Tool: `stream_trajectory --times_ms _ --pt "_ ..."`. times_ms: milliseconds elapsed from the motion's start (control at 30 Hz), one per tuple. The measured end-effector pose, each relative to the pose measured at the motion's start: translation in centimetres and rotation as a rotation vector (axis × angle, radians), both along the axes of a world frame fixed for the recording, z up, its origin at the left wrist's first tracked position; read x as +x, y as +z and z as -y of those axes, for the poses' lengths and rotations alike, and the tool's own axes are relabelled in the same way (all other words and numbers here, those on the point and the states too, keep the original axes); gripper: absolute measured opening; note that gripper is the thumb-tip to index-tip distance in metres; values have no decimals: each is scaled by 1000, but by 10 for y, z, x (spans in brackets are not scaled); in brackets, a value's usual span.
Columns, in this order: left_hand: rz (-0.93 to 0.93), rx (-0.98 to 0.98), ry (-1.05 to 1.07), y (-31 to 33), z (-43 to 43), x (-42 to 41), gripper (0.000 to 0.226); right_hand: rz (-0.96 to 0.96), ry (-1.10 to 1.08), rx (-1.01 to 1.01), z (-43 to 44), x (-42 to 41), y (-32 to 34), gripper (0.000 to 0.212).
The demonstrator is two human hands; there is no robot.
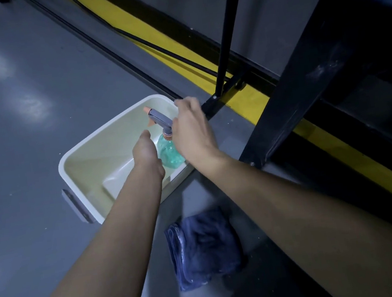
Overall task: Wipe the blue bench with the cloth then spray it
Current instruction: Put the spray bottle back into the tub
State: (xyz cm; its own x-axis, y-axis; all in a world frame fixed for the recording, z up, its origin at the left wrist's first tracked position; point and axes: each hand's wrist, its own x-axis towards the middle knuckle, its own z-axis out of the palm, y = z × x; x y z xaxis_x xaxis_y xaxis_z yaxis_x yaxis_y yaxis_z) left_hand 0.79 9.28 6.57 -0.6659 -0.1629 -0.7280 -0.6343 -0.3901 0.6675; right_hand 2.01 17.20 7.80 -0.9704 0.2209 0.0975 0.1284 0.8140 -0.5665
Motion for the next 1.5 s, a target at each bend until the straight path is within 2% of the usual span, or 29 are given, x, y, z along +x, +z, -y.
stream_trajectory --times_ms 67,133,200,300,433,500,567,667,767,867,1000,1167,1267,1400,1500 --pt "-217 -243 -25 9 -3 10 22 -273 33 -107 -5 19 1 30" --pt "-488 -468 -34 12 -3 29 32 -466 44 -171 -11 42 -2 27" --pt "-744 -652 -18 15 -4 56 37 -564 -13 -183 -17 63 -11 28" --pt "-1018 -826 -70 2 -3 94 32 -538 -123 -216 -27 91 -32 26" --pt "-1192 -985 -212 -37 6 135 28 -366 -170 -240 -37 134 -65 24" --pt "-1109 -1014 -299 -58 11 156 26 -240 -229 -195 -41 154 -84 16" --pt "-896 -1020 -351 -76 13 173 22 -84 -321 -130 -43 170 -105 20" --pt "-460 -993 -392 -102 13 186 16 222 -421 -312 -42 188 -132 35" --pt "-78 -878 -409 -112 12 190 34 366 -511 -487 -43 194 -146 38" --pt "100 -787 -389 -112 7 191 54 443 -591 -648 -44 191 -151 40" --pt "264 -796 -381 -111 4 183 63 484 -566 -635 -43 187 -153 36" --pt "346 -740 -381 -118 5 176 66 559 -474 -605 -42 180 -149 26" --pt "327 -718 -466 -122 6 172 49 592 -441 -610 -40 175 -145 22" --pt "157 -880 -684 -119 5 175 32 556 -401 -662 -42 176 -135 18" --pt "-24 -872 -686 -112 6 180 18 510 -276 -627 -45 178 -114 26"
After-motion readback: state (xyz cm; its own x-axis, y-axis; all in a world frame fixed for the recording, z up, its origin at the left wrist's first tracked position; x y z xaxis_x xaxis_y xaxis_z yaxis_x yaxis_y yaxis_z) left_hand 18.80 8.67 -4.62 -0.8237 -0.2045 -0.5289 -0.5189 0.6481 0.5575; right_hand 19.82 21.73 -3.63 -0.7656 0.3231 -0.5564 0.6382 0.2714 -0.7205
